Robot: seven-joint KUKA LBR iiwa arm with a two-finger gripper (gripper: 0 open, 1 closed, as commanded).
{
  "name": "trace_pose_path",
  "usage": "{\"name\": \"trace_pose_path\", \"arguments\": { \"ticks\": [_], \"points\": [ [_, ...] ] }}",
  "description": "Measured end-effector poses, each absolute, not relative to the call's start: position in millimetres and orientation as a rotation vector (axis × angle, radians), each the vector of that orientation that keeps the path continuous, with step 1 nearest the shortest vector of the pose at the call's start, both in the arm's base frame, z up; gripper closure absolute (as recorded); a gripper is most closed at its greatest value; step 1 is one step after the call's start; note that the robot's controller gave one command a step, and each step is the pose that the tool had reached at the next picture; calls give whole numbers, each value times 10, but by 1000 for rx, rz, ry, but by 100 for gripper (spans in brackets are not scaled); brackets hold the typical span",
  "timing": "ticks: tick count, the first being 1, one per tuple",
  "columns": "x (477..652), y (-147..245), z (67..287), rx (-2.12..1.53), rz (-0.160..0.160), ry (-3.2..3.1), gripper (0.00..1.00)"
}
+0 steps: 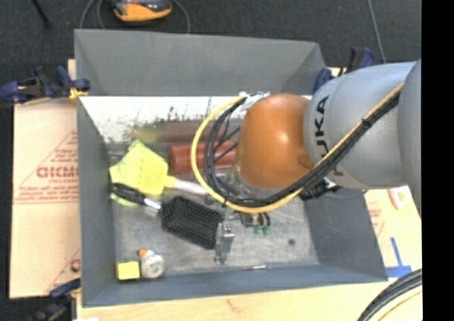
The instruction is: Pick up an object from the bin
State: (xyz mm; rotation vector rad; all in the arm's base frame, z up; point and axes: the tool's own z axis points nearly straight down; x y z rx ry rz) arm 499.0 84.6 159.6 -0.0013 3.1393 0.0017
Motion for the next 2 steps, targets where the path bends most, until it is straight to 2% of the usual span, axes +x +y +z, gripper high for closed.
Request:
{"name": "trace_pose_path", "arguments": {
  "ticks": [1,2],
  "points": [
    [5310,768,796,-136,5,3111,100],
    [5310,769,795,-134,6,3112,100]
  ]
}}
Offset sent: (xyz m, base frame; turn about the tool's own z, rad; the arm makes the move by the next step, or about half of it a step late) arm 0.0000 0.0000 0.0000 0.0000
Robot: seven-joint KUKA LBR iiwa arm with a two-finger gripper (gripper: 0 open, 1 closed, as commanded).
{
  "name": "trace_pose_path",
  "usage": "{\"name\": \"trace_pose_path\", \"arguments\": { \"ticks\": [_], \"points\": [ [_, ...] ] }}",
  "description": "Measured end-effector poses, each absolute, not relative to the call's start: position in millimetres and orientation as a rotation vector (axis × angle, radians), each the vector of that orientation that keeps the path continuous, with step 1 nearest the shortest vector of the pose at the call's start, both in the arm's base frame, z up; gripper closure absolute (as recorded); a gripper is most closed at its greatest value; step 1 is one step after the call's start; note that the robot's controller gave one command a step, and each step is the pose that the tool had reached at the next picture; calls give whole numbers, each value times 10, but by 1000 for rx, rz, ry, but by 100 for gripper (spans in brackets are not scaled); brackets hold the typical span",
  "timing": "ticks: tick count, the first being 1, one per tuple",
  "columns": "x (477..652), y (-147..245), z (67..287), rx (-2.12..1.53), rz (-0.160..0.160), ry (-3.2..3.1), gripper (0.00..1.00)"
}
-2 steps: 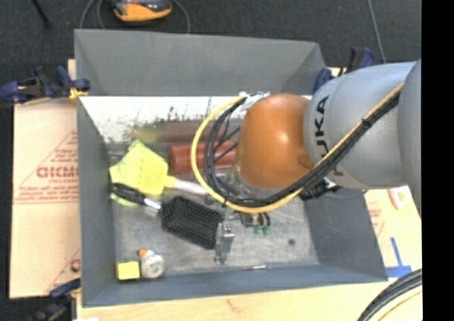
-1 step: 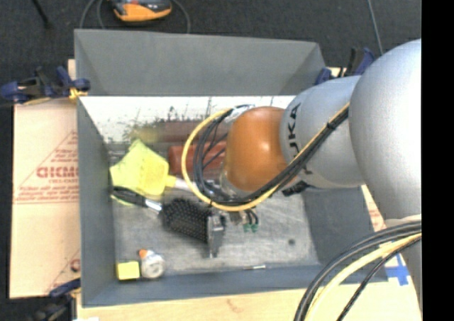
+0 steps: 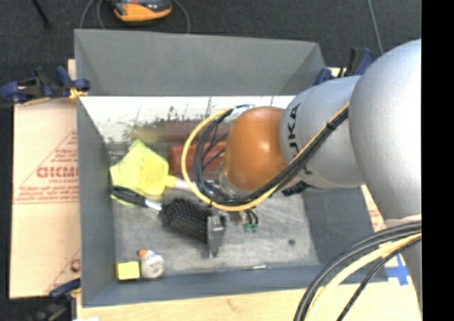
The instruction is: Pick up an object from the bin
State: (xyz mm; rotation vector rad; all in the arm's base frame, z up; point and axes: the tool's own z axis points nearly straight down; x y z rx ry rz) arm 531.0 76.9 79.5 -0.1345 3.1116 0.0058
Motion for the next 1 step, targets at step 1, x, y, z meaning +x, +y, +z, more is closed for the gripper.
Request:
{"name": "trace_pose_path", "arguments": {
  "ticks": [1],
  "points": [
    [5443,851,2245,-116,0,3132,100]
  ]
}}
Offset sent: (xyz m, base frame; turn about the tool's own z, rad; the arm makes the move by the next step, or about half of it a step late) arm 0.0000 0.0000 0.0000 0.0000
